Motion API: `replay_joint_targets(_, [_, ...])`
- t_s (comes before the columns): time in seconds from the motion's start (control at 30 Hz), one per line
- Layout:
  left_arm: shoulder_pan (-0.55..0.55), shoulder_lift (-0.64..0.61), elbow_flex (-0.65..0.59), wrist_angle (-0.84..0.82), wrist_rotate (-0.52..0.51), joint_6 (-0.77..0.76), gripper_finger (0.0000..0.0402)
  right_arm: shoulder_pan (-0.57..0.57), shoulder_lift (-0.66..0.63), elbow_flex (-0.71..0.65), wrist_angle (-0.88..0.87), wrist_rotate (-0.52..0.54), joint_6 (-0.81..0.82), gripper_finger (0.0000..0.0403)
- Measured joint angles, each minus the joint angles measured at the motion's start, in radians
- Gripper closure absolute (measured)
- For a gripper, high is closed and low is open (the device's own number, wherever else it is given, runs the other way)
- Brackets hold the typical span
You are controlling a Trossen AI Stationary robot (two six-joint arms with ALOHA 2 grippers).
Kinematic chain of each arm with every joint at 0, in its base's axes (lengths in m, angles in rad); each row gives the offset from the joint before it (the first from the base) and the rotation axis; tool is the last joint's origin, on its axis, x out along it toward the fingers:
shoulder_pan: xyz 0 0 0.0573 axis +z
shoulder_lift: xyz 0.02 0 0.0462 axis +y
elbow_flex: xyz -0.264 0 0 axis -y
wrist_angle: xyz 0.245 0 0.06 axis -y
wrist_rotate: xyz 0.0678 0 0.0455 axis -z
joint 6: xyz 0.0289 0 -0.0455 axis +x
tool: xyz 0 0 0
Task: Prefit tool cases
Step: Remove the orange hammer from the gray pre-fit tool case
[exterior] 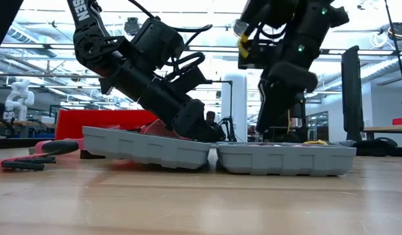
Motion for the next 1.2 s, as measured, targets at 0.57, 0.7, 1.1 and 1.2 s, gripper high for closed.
replay_joint_targets(0.57, [0.000, 0.000, -0.001, -0.001, 0.001, 0.008, 0.0199, -0.044, 0.090, 0.004, 0.010, 0.007, -0.019, 0.0326])
replay_joint_targets(0.7, [0.000, 0.000, -0.001, -0.001, 0.001, 0.008, 0.0199, -0.059, 0.092, 0.003, 0.021, -0.046, -0.007, 0.0382])
replay_joint_targets(1.1, [0.000, 0.000, -0.002, -0.005, 0.002, 0.009, 0.0199, -0.039, 0.092, -0.001, 0.038, 0.022, -0.036, 0.0400])
replay_joint_targets(1.2, [0.000, 0.000, -0.002, -0.005, 0.002, 0.009, 0.0199, -0.028, 0.084, -0.002, 0.041, 0.035, -0.030, 0.0401])
